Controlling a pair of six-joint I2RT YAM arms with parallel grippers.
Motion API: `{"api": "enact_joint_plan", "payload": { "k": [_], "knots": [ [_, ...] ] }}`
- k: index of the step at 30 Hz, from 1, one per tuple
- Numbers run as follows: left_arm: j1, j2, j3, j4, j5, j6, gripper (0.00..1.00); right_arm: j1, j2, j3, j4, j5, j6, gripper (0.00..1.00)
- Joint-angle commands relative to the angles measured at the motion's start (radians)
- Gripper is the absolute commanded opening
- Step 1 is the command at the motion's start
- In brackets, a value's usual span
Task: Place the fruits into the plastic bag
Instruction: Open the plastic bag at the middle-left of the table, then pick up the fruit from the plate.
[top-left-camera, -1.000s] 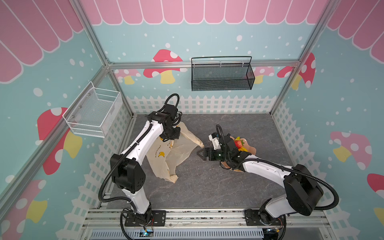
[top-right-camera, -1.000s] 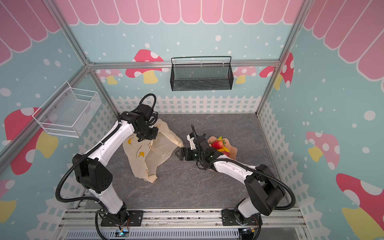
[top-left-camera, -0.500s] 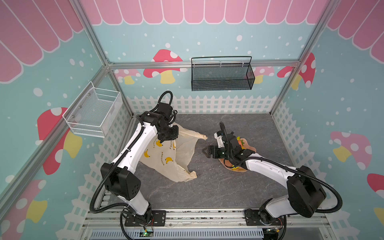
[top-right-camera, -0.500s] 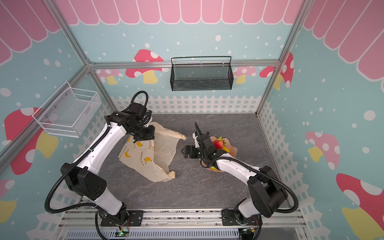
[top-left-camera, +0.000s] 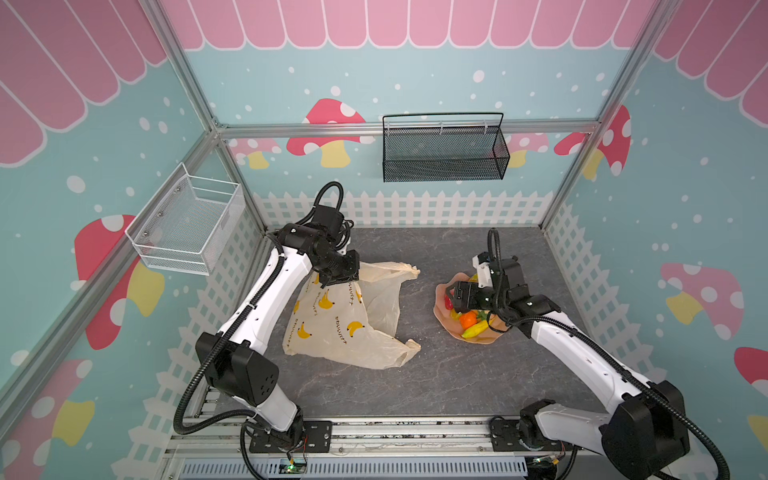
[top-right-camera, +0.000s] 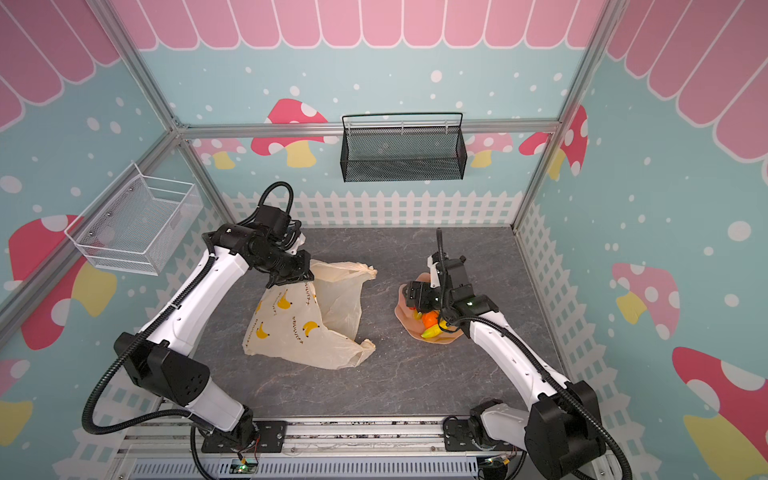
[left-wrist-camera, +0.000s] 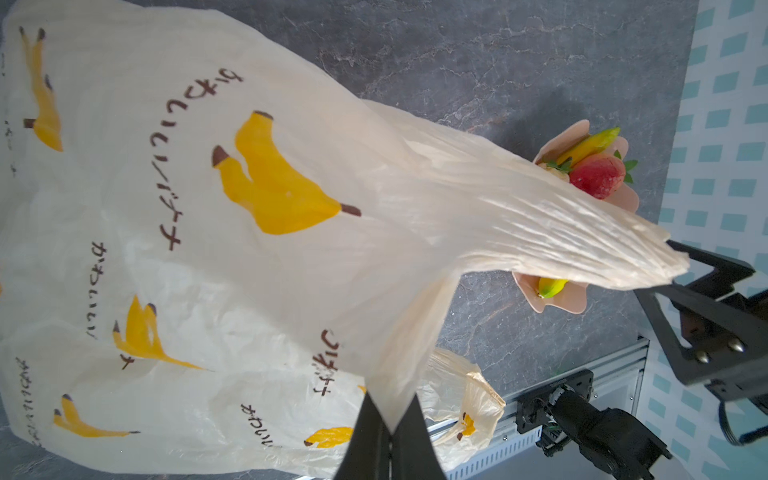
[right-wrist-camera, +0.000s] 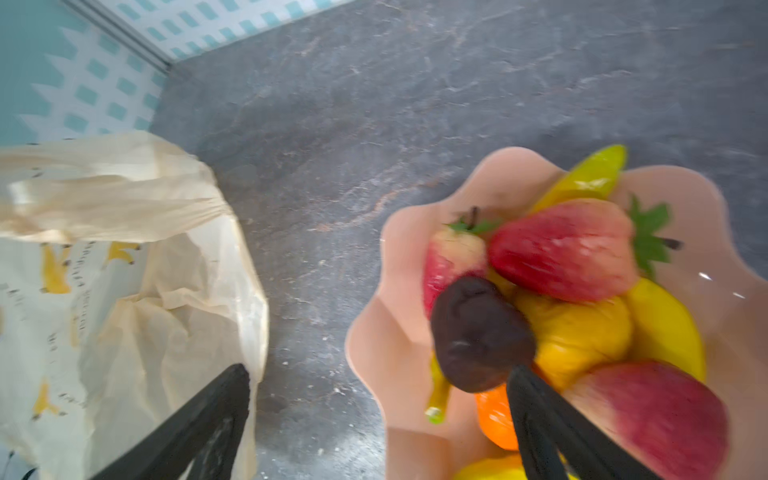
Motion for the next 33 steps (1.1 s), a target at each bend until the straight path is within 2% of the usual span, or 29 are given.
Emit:
{"api": "enact_joint_plan", "payload": {
  "k": [1,16,33],
  "knots": [
    [-0.011,-0.021,-0.023,0.001,0.042,-0.019,0.00,-0.020,0.041,0.040,-0.132,0.033,-0.081,0.98],
    [-0.034,-0.054,-0.109,0.087,0.098,-0.055,0.00,-0.037,0.273,0.175,-0.191,0.125,-0.188,1.00],
    [-0.044,-0.066,-0.136,0.111,0.099,-0.064,0.00,-0.037,0.356,0.169,-0.164,0.124,-0.196,0.86]
  ]
}}
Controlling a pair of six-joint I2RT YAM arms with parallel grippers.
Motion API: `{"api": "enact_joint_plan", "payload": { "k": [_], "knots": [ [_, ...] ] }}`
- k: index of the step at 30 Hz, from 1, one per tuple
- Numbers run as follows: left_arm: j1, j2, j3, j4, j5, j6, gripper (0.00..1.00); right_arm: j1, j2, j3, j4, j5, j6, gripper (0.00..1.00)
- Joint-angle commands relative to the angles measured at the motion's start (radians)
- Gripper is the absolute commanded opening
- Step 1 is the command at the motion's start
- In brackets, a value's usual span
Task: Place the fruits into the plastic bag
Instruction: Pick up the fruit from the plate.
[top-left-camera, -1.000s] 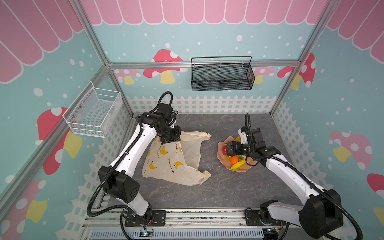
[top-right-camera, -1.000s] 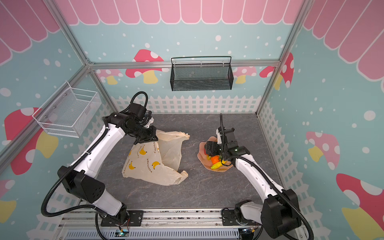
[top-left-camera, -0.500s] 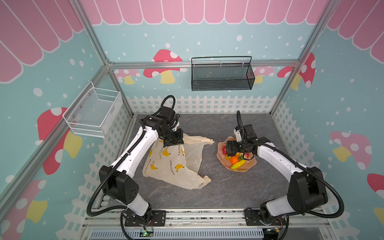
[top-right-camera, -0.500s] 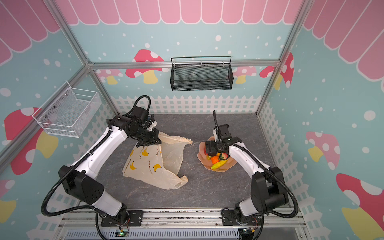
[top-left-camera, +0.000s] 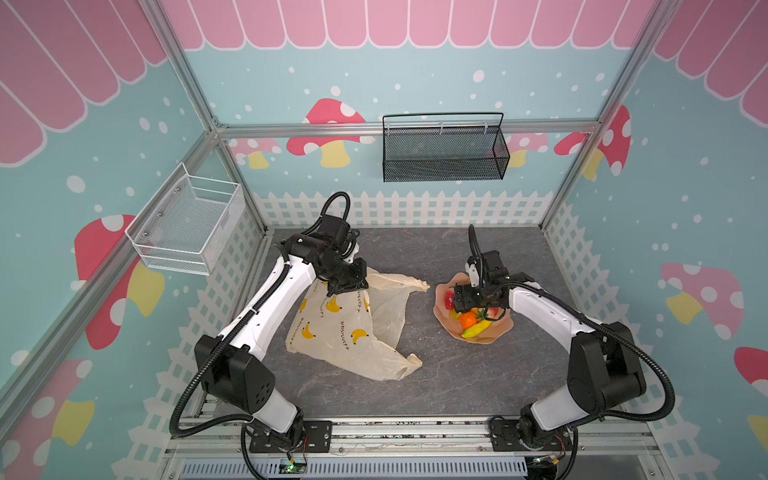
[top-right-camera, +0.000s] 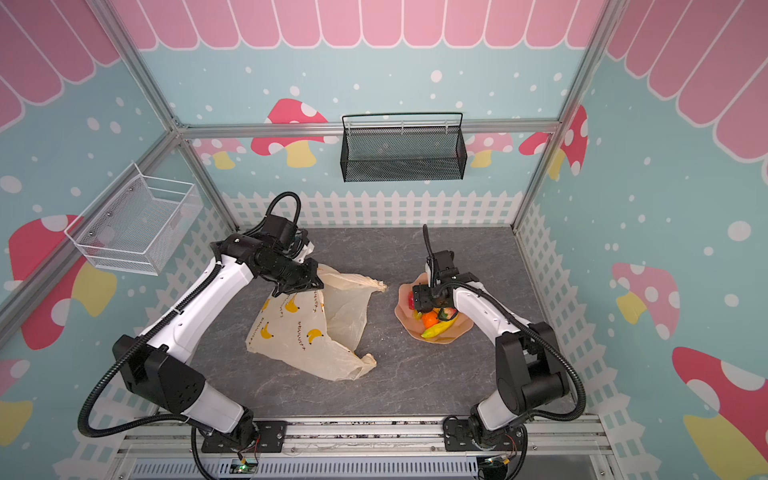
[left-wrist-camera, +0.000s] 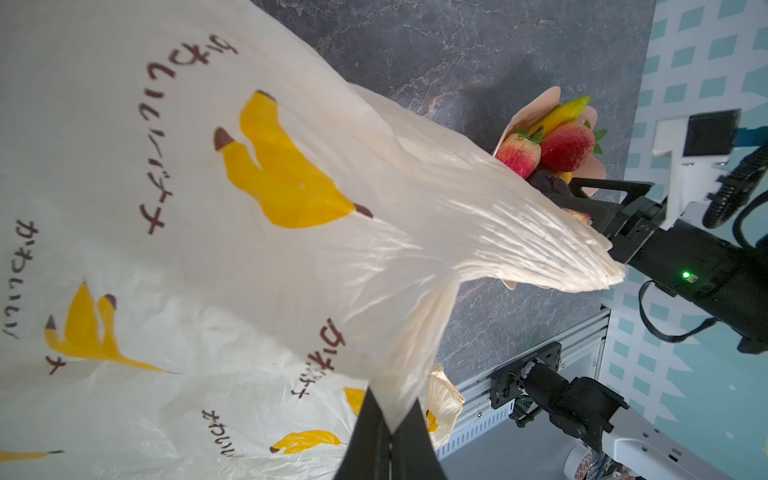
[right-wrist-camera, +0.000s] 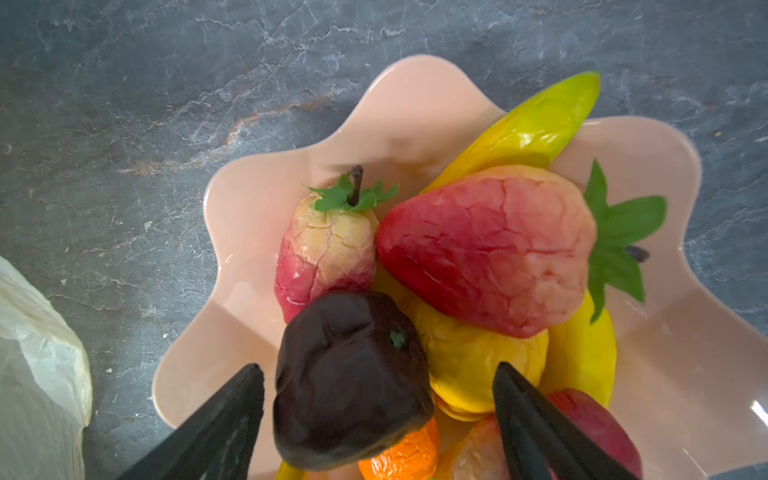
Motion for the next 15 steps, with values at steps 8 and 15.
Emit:
{"api": "enact_joint_plan", "payload": {
  "k": [8,15],
  "knots": [
    [-0.013,-0.017,-0.006,0.016,0.015,-0.017,0.00,-0.006,0.040,0.003,0.013,-0.007,-0.007,0.79],
    [-0.019,-0.013,-0.001,0.019,0.017,-0.019,0.00,-0.005,0.050,0.003,0.016,-0.007,-0.005,0.73]
  ]
}}
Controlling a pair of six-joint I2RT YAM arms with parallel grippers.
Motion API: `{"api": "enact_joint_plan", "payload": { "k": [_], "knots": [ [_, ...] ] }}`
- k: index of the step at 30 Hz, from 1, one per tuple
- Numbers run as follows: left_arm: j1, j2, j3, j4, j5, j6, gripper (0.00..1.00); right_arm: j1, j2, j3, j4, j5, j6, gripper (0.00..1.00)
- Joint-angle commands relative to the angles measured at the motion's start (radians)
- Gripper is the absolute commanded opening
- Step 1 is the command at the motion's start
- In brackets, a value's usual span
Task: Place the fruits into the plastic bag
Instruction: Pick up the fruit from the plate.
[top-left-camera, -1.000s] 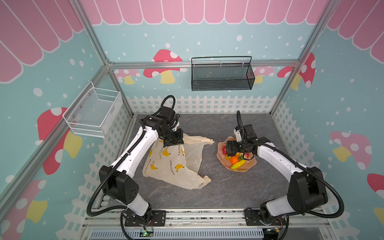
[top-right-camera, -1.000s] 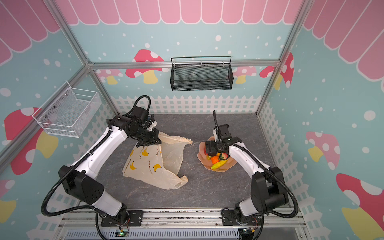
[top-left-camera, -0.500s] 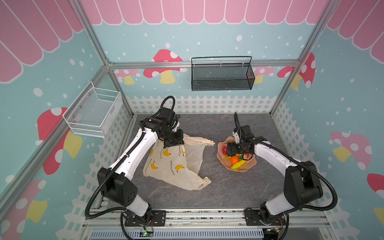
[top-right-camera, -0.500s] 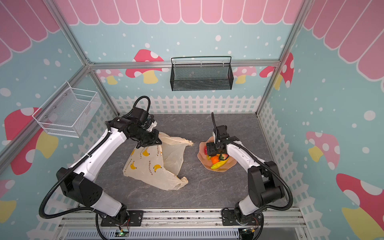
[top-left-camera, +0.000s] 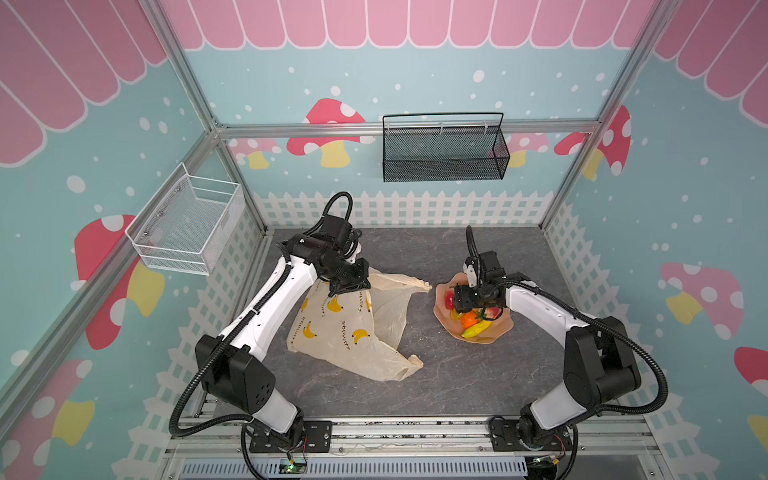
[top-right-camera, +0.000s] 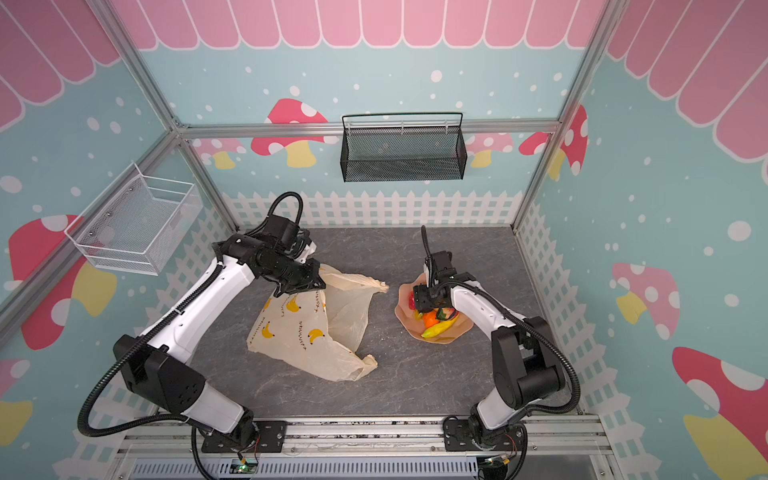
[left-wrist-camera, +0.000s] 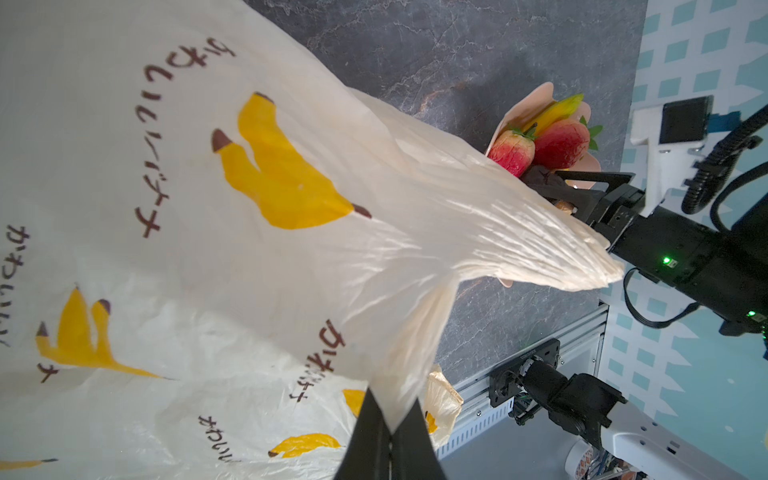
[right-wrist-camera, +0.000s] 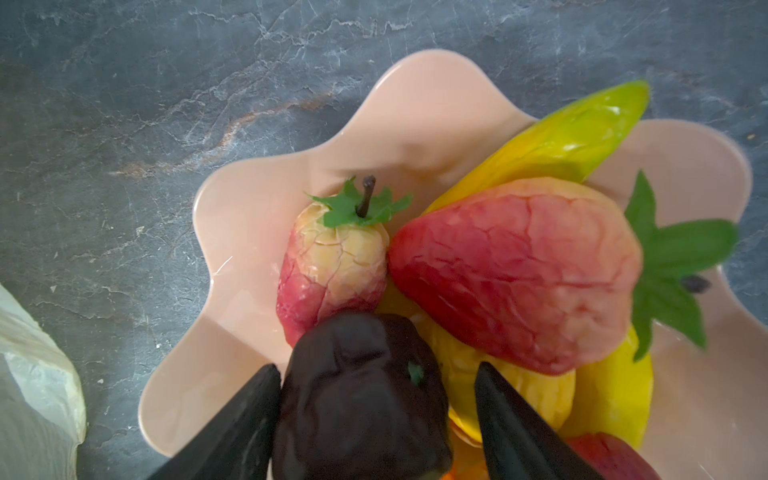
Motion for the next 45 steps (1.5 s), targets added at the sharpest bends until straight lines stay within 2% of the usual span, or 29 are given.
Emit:
{"api": "enact_joint_plan", "payload": {
  "k": [1,19,29,36,45],
  "knots": [
    [-0.006,-0.013,-0.001,0.011,0.014,-0.019,0.00,-0.005,0.023,0.003,-0.011,0.000,-0.006,0.72],
    [-0.008,-0.007,0.006,0.015,0.007,-0.015,0.00,-0.005,-0.077,0.014,-0.033,-0.005,0.020,0.49],
    [-0.008,0.007,0.023,0.016,0.020,-0.011,0.00,-0.005,-0.202,0.091,-0.071,-0.007,0.044,0.47],
    [-0.007,0.015,0.034,0.016,0.026,-0.005,0.00,-0.005,-0.363,0.081,0.028,-0.128,0.045,0.47],
    [-0.008,0.026,0.047,0.017,0.034,-0.004,0.00,-0.005,-0.431,0.059,0.064,-0.210,0.028,0.46]
  ]
}}
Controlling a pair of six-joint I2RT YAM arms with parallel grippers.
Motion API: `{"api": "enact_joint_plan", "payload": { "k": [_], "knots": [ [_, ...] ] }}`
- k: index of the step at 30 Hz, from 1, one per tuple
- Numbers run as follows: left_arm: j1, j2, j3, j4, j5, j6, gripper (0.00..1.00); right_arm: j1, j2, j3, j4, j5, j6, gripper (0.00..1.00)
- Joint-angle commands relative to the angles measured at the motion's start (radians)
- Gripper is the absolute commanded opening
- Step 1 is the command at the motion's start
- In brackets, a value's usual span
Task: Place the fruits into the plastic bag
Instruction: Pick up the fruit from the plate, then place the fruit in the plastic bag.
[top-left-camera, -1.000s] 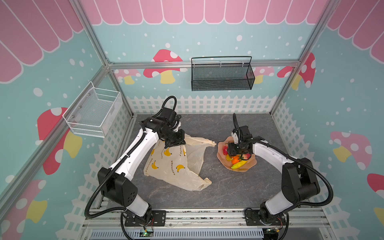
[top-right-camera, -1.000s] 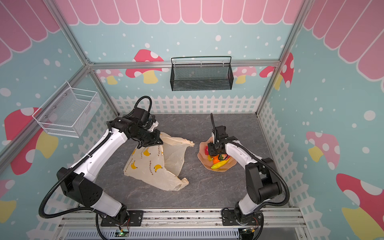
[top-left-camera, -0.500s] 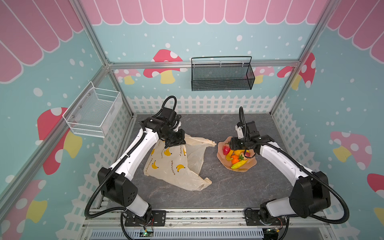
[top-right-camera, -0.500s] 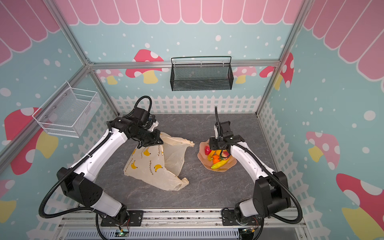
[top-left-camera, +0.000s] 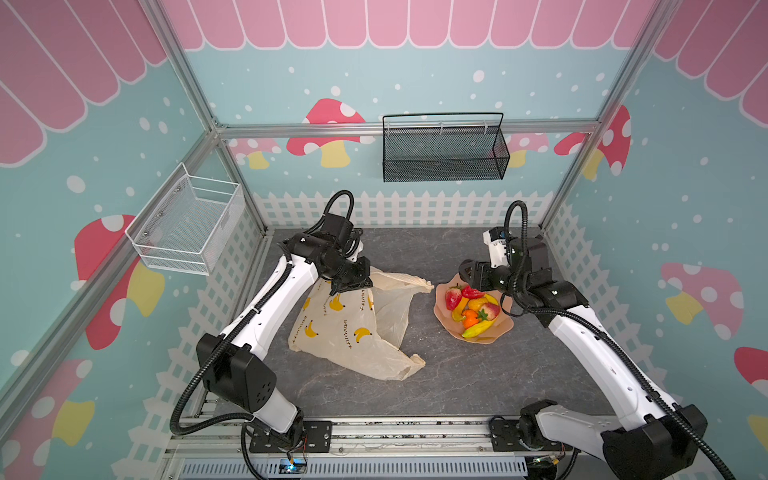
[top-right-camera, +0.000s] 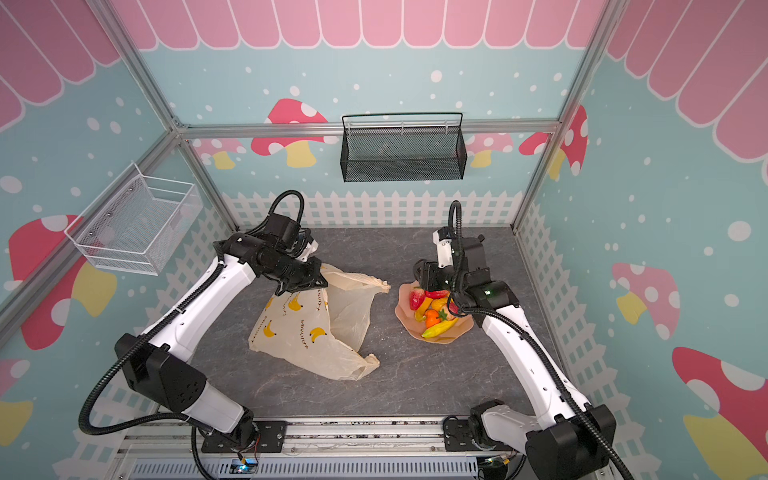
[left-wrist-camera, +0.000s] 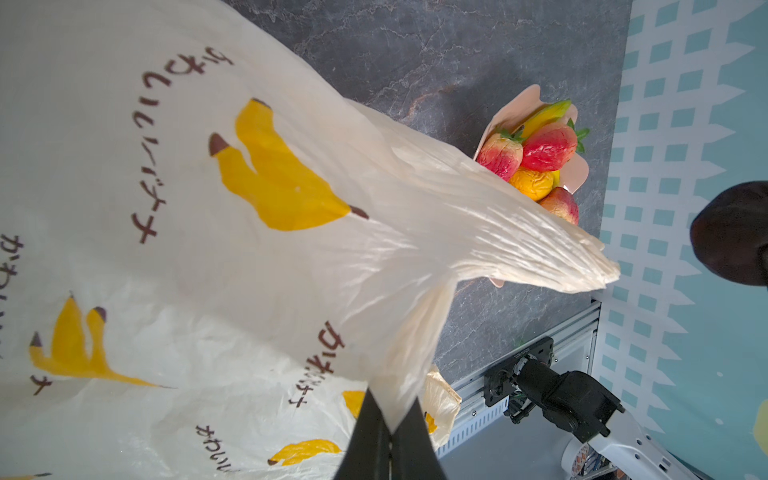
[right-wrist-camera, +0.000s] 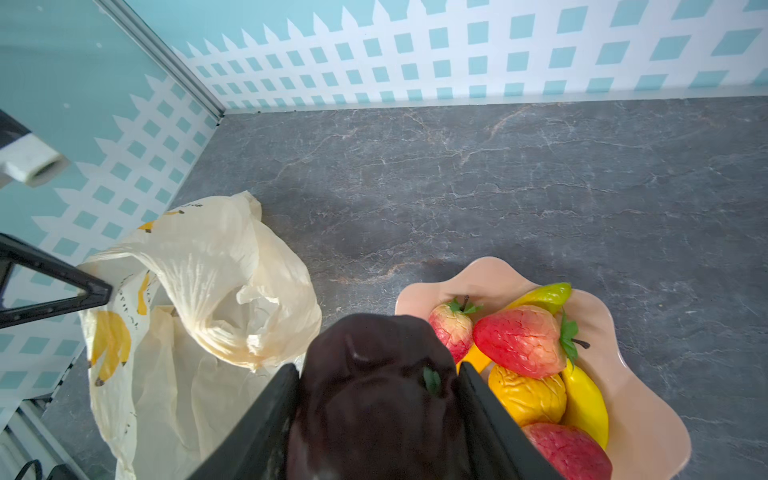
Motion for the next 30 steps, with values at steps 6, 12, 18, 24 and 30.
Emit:
{"api": "enact_joint_plan", "payload": {
  "k": [6,12,18,24,30],
  "knots": [
    [-0.002,0.012,0.028,0.005,0.017,-0.004,0.00,-0.003,-0.067,-0.054,0.112,-0.148,0.013,0.46],
    [-0.002,0.016,0.027,0.006,0.013,-0.004,0.00,0.076,-0.097,-0.142,0.288,-0.255,0.100,0.46],
    [-0.002,0.024,0.041,0.005,0.016,-0.005,0.00,0.254,-0.032,-0.141,0.305,-0.189,0.122,0.45],
    [-0.003,0.030,0.049,0.006,0.021,-0.007,0.00,0.383,0.039,-0.150,0.336,-0.128,0.126,0.44],
    [-0.003,0.034,0.055,0.005,0.023,-0.006,0.00,0.454,0.097,-0.129,0.308,-0.071,0.078,0.43]
  ]
}}
